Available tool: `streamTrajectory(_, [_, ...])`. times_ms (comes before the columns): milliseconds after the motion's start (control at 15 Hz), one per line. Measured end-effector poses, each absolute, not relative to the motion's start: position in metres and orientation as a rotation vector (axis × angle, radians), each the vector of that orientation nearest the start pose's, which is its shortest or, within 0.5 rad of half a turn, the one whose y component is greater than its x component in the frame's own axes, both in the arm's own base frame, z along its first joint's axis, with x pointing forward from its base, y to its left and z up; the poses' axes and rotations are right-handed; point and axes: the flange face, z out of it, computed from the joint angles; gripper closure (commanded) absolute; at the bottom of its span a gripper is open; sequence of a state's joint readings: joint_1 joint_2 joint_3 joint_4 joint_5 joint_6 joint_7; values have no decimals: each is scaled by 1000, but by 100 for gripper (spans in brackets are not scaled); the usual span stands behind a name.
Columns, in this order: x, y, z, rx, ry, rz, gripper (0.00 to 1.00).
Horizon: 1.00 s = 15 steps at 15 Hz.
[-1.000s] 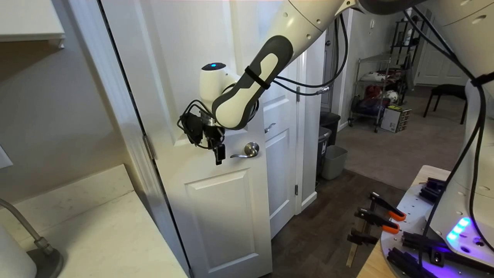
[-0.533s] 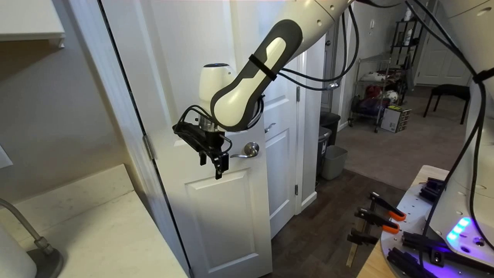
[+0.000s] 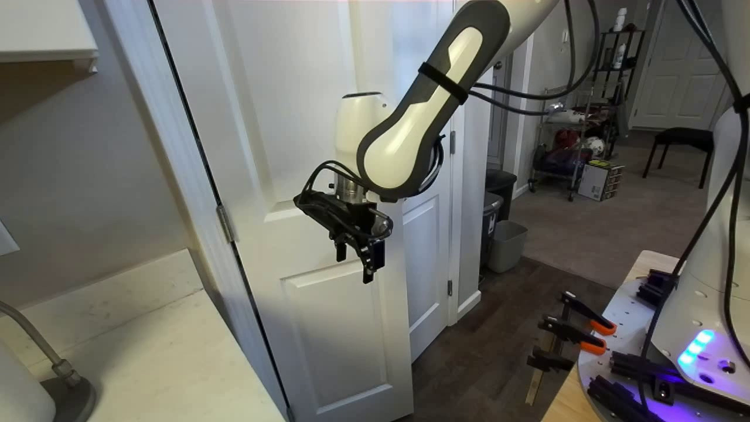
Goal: Open the door on the left
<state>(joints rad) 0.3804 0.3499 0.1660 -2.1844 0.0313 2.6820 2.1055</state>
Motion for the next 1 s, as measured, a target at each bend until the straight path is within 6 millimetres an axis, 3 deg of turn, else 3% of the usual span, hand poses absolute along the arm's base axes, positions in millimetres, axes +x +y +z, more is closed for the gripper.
streamTrajectory(533, [445,210,220,-1903,2278,52,0])
streamTrajectory(800, [439,153,215,-1767,2395,53,0])
streamTrajectory(1000, [445,109,216,-1598,2503,48,0])
